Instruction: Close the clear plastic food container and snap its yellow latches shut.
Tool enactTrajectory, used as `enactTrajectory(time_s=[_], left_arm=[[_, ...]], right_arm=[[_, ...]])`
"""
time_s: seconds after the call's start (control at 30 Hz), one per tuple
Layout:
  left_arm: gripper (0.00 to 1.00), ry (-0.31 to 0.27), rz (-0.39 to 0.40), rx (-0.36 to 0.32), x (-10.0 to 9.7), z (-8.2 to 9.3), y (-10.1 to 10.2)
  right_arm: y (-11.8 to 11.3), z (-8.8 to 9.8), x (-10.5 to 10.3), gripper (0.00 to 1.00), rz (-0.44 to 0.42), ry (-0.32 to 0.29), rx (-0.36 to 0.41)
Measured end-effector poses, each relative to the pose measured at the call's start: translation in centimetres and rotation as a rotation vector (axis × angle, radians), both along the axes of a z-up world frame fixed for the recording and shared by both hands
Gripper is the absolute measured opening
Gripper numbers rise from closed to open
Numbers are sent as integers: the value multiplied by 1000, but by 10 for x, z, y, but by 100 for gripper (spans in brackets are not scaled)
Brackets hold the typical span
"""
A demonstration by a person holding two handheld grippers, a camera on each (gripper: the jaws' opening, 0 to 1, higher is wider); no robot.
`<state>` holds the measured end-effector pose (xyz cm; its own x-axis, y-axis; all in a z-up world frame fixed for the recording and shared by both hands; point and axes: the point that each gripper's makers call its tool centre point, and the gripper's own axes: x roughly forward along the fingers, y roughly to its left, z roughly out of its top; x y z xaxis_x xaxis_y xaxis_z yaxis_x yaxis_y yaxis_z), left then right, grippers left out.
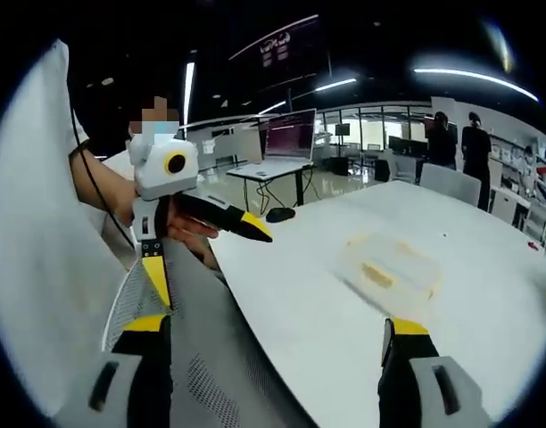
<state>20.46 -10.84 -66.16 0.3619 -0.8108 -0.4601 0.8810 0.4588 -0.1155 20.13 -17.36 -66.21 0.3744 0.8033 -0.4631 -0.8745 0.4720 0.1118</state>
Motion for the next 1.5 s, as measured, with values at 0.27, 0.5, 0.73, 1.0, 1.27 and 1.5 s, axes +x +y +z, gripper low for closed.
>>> enactTrajectory(time_s=[0.27,0.5,0.73,1.0,1.27,1.5], left_arm=[[90,4,5,4,1,-1,0],[92,4,8,4,2,-2,1],[94,7,9,7,2,-3,1],[96,4,10,9,2,-2,1],[99,3,15,9,3,-3,1],[99,3,15,9,3,-2,1]], right_arm=[[0,1,-1,99,4,5,9],[1,0,-2,99,6,8,6],[2,1,-2,99,6,6,15],[3,3,-1,99,2,4,23],[2,3,0,99,-2,6,23],[2,3,-1,99,-4,10,23]])
